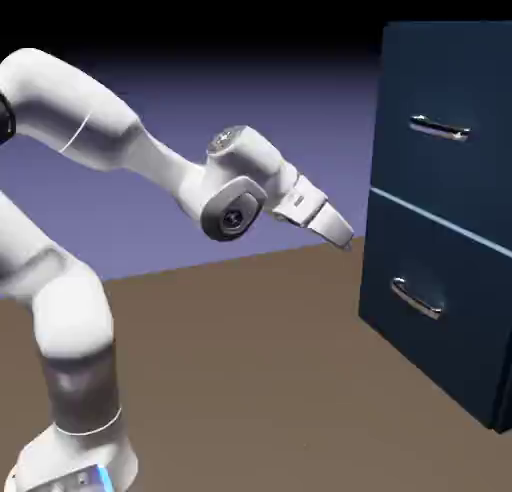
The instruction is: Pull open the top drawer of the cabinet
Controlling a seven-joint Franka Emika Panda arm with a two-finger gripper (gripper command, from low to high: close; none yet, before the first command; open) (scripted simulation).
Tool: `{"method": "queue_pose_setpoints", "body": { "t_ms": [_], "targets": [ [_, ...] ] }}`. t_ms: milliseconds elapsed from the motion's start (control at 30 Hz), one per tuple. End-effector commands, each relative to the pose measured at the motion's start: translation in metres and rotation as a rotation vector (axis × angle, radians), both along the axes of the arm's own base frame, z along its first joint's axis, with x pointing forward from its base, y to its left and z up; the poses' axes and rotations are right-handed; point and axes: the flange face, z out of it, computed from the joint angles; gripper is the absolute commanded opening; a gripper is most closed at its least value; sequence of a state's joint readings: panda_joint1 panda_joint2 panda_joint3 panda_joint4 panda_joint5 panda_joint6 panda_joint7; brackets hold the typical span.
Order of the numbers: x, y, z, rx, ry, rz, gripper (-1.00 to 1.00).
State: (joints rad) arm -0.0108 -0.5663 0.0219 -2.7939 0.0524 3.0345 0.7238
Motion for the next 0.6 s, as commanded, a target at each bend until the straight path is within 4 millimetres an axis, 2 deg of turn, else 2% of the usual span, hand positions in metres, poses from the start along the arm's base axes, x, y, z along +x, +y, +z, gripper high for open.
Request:
{"method": "queue_pose_setpoints", "body": {
  "t_ms": [0,300,567],
  "targets": [
    [0.003,-0.003,0.005,0.015,-0.008,-0.020,1.00],
    [0.022,-0.027,0.043,0.161,-0.088,-0.177,1.00],
    [0.036,-0.040,0.068,0.310,-0.163,-0.287,1.00]
  ]
}}
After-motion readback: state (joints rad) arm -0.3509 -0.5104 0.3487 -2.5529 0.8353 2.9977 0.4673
